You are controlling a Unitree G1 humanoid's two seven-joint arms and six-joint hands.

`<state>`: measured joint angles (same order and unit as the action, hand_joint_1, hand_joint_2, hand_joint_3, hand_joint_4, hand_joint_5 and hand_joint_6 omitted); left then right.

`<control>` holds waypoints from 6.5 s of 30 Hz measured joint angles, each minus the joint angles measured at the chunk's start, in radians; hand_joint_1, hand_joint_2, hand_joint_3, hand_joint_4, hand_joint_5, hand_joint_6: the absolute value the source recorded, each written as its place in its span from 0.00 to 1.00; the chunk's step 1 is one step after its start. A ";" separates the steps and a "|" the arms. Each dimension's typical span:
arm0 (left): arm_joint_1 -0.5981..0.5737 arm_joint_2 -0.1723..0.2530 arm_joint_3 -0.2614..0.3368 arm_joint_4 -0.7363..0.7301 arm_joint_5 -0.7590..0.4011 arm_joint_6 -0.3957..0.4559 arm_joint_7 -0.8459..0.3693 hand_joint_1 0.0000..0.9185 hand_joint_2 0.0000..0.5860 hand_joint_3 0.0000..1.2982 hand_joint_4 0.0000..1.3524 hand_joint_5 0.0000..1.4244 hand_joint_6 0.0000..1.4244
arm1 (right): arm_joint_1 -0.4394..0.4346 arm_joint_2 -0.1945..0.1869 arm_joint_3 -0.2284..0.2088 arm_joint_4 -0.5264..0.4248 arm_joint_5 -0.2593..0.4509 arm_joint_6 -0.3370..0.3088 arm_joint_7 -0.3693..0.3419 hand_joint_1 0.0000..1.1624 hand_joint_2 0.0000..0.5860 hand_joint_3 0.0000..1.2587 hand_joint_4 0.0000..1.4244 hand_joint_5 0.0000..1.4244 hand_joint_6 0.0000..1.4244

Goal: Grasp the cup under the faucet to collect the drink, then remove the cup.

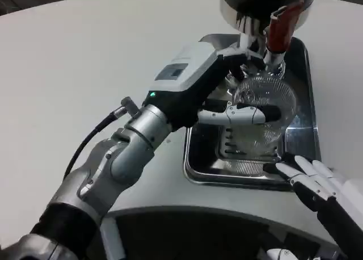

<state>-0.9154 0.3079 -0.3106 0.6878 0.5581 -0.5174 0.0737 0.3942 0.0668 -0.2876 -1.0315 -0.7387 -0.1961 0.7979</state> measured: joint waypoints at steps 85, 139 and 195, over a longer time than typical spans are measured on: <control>-0.081 0.032 0.277 -0.563 -0.823 0.548 -0.685 0.00 0.19 0.18 0.16 0.23 0.24 | 0.047 0.020 0.012 0.000 0.036 -0.024 -0.009 0.34 0.66 0.14 0.02 0.00 0.00; -0.100 0.062 0.149 -0.438 -0.662 0.400 -0.852 0.00 0.14 0.09 0.04 0.10 0.12 | 0.088 0.032 -0.007 0.000 0.068 -0.029 -0.033 0.32 0.67 0.13 0.03 0.00 0.00; -0.145 0.096 0.089 -0.375 -0.507 0.175 -0.829 0.00 0.16 0.09 0.03 0.08 0.10 | 0.075 -0.087 0.085 0.222 0.405 0.172 -0.529 0.59 0.42 0.00 0.04 0.08 0.00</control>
<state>-1.0606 0.4034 -0.2215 0.3129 0.0510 -0.3425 -0.7556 0.4696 -0.0206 -0.2027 -0.8092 -0.3335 -0.0242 0.2689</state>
